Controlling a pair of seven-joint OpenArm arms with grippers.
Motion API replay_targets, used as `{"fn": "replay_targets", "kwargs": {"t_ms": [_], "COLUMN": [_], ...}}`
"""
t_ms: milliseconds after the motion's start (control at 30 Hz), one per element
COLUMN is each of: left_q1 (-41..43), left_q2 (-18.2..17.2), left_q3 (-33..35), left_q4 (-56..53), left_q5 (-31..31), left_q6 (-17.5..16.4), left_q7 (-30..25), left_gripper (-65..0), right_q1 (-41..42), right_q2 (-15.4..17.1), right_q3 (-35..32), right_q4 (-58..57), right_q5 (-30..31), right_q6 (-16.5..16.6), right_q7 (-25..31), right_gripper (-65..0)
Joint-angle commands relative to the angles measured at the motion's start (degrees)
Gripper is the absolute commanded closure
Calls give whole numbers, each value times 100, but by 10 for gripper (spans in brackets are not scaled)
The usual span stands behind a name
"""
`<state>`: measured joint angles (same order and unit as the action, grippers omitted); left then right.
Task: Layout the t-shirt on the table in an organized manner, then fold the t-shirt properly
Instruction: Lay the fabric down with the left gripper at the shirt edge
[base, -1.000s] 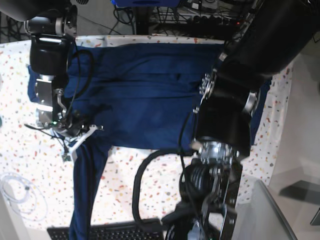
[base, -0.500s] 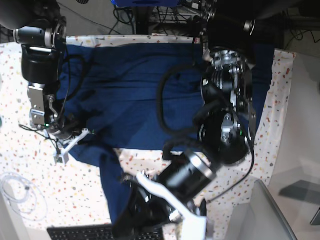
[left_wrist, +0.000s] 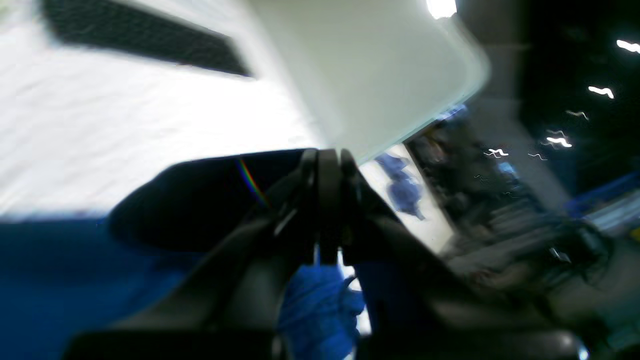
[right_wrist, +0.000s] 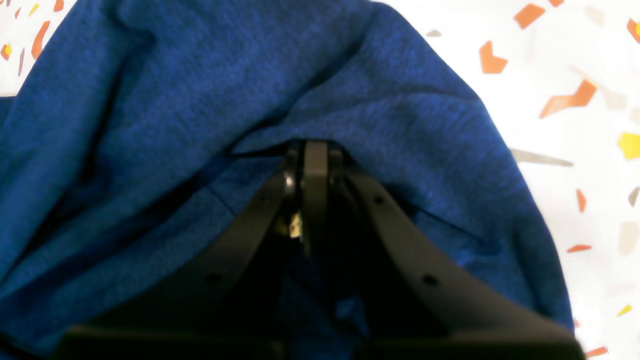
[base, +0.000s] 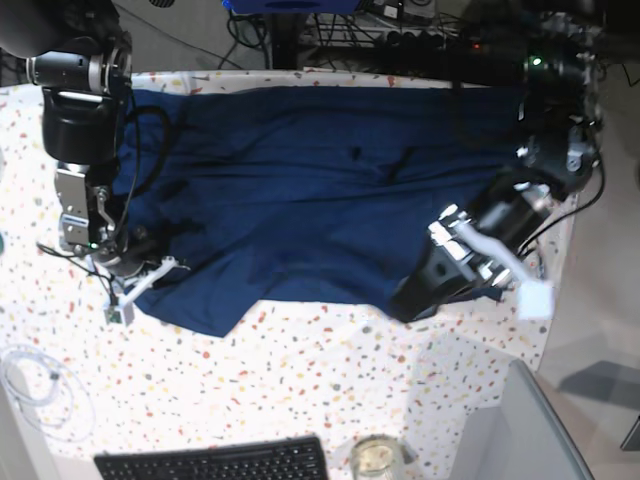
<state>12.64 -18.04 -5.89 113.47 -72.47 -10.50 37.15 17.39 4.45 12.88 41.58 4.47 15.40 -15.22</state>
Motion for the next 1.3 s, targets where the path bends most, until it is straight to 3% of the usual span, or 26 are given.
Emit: {"fn": "replay_targets", "kwargs": {"t_ms": [0, 100, 200, 500, 867, 1067, 1267], "left_q1": [147, 665, 1017, 1615, 1896, 2177, 2292], "left_q2": [-99, -319, -459, -495, -415, 68, 191], "left_q3": [-224, -840, -1429, -2826, -2879, -2897, -2914], "left_q4": [112, 121, 130, 112, 77, 77, 68], "left_q5": [-142, -160, -169, -169, -54, 763, 1484], "left_q6": [-97, -123, -387, -422, -422, -422, -431], "left_q7": [-71, -62, -44, 1037, 1081, 1081, 1072], "left_gripper": [0, 0, 0, 0, 0, 0, 0], "right_q1": [-46, -55, -55, -55, -55, -55, -55], "right_q2": [43, 34, 34, 34, 26, 26, 26], "right_q3": [8, 8, 8, 8, 8, 8, 8], "right_q4": [-40, -40, -40, -40, -40, -40, -40], "right_q5": [-205, -205, -205, -205, -205, -205, -205], "right_q6": [-182, -182, -182, -182, -182, -182, -173], "right_q7": [-425, -425, -425, -425, -425, -425, -425], "right_gripper": [-2, -2, -2, 0, 0, 0, 0]}}
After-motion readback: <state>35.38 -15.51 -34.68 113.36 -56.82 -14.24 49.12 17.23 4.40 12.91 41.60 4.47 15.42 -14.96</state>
